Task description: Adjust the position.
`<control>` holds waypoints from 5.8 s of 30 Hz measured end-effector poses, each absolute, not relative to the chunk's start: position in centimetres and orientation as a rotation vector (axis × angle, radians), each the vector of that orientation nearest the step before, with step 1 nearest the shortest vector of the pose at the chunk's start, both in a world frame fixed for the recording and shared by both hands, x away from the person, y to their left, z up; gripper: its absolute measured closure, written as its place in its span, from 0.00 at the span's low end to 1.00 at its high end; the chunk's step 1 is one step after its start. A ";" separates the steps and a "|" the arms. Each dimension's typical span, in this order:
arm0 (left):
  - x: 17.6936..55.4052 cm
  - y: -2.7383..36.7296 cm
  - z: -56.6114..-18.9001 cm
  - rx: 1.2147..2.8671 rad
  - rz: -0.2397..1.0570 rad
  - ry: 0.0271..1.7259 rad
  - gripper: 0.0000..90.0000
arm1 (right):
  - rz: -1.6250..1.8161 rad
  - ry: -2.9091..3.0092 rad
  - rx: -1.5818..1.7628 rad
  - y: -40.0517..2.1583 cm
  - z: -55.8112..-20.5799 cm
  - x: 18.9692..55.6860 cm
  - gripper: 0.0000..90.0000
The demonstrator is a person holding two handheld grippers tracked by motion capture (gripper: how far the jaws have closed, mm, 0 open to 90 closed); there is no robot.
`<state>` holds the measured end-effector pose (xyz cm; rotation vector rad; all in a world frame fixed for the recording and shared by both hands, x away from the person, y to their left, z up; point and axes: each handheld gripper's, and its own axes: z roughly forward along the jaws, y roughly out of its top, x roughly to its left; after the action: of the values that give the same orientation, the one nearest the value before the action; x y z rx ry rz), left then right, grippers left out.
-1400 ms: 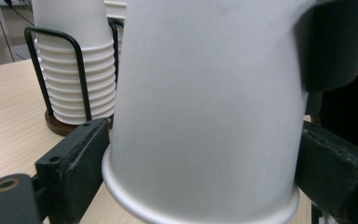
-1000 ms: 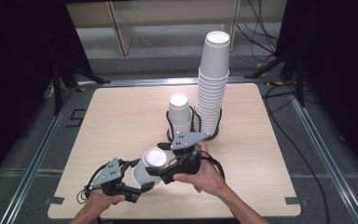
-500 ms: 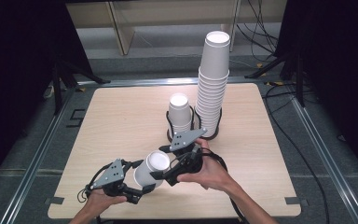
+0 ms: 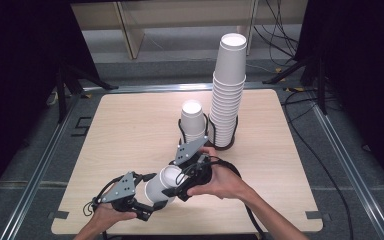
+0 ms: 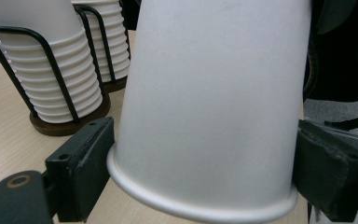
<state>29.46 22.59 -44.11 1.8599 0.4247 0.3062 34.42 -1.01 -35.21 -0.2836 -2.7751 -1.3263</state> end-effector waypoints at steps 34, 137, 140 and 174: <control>30.1 23.2 -44.8 1.740 0.221 0.445 0.11 | -1.315 -2.776 -0.231 -1.6 -35.1 34.9 0.26; 29.5 23.5 -43.5 1.643 0.184 0.373 0.14 | -1.632 -2.462 -0.173 -3.8 -37.3 35.4 0.25; 29.5 23.4 -43.5 1.623 0.181 0.366 0.14 | -1.608 -2.466 -0.194 -3.9 -37.1 35.2 0.26; 29.4 23.3 -43.6 1.716 0.226 0.354 0.15 | -1.181 -2.822 0.020 -1.9 -34.4 35.2 0.22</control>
<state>29.36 23.28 -43.60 1.7160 0.3544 0.2255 35.16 -1.85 -34.41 0.0205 -2.8223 -1.1806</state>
